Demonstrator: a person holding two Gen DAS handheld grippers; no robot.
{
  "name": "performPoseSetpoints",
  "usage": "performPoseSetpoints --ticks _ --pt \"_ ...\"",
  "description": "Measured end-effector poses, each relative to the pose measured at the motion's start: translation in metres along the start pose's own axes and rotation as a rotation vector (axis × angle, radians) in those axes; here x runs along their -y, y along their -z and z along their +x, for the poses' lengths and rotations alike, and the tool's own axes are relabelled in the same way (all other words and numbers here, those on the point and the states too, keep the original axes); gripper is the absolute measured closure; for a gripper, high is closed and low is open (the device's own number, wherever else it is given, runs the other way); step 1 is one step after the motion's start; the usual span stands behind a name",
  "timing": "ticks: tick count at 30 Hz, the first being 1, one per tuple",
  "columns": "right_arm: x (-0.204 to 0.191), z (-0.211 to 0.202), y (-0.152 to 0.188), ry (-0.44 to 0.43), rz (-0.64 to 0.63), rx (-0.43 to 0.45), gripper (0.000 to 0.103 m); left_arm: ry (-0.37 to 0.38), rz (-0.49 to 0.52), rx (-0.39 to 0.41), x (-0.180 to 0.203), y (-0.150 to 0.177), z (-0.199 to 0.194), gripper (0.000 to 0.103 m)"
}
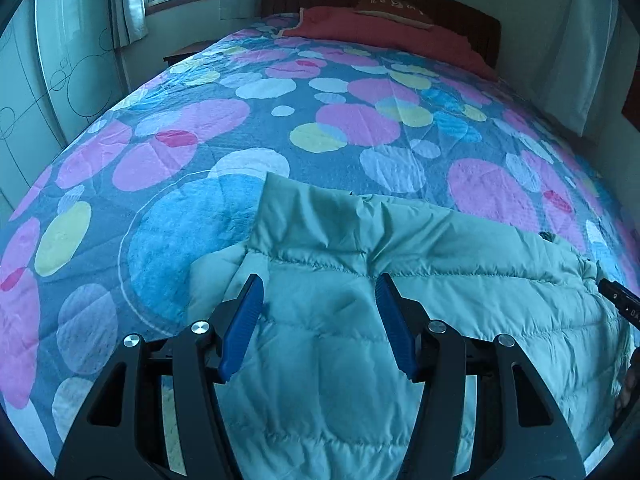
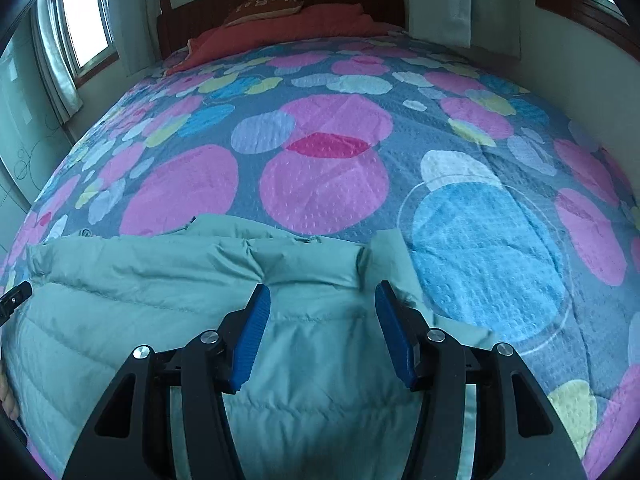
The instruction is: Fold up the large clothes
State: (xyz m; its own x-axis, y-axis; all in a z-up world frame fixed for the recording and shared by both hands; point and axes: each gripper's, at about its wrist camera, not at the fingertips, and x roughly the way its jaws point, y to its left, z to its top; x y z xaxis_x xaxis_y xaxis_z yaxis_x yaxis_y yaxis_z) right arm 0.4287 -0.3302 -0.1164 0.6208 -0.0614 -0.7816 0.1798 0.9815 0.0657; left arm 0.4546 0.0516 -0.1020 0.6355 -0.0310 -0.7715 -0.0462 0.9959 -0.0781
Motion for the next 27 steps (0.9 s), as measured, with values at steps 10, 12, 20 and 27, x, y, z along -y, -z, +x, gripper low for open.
performPoseSetpoints --ticks 10,12,20,27 --pt "0.008 0.007 0.017 0.047 -0.007 -0.048 0.047 -0.011 -0.021 -0.042 -0.006 0.013 0.01 0.044" --pt "0.015 -0.009 0.021 0.017 0.028 -0.035 0.047 0.016 -0.058 -0.033 -0.014 0.018 -0.006 0.044" --pt "0.052 -0.075 0.075 -0.017 0.127 -0.018 0.043 0.024 -0.131 -0.017 -0.041 0.07 -0.07 0.036" --pt "0.073 -0.097 0.126 -0.086 0.255 -0.061 0.043 0.052 -0.272 -0.071 -0.062 0.131 -0.101 0.029"
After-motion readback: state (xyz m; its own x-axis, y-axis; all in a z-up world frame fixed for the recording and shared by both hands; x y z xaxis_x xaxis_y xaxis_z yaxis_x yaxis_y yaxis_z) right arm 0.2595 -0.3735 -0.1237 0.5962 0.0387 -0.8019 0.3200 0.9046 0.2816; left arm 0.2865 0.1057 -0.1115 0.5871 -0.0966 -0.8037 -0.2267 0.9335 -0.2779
